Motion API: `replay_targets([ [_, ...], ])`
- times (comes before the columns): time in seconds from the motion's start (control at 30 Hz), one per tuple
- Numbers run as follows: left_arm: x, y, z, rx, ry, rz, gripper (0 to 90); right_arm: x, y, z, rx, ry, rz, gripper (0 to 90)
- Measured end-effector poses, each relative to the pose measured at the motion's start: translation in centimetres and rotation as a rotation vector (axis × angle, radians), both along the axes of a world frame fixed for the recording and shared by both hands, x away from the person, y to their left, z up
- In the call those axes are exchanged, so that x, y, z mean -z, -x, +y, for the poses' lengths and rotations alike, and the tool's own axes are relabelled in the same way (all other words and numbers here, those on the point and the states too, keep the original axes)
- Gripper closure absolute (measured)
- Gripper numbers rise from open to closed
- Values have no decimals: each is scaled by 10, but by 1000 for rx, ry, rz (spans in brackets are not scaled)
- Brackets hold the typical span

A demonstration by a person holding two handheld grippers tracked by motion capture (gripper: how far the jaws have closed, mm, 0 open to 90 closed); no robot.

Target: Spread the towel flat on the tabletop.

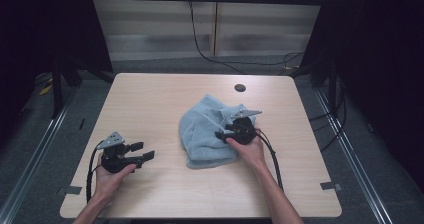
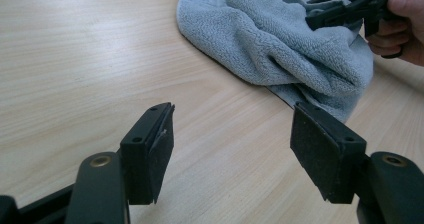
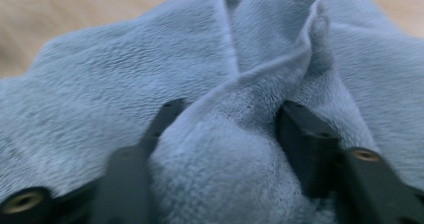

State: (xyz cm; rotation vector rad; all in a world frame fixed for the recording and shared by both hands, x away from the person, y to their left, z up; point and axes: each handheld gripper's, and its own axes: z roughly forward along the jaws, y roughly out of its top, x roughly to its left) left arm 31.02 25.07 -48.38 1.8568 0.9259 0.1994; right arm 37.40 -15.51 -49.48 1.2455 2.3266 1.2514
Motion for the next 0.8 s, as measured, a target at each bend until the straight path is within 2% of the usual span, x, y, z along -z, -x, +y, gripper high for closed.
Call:
replay_targets([
  [0.13,-2,2,-4,16,-4,-5,339,2,15,8,-82,-23,6,645],
  [0.23,-4,3,-8,26,4,-6,334,3,30,16,-124,-34,7,655],
  [0.43,-8,8,-19,65,11,-7,331,-1,68,34,-204,-17,4,657],
  [0.53,-11,11,-25,90,12,-5,330,-6,88,38,-232,-32,17,623],
  [0.63,-13,9,-31,99,10,-5,330,-14,101,35,-238,-47,15,514],
  [0.7,-16,4,-37,111,6,0,333,-23,101,26,-245,-104,19,457],
  [0.77,-21,-4,-44,129,2,-6,359,-35,94,15,-211,-127,-18,417],
  [0.8,-22,-8,-48,132,17,-8,370,-39,90,11,-198,-142,-29,412],
])
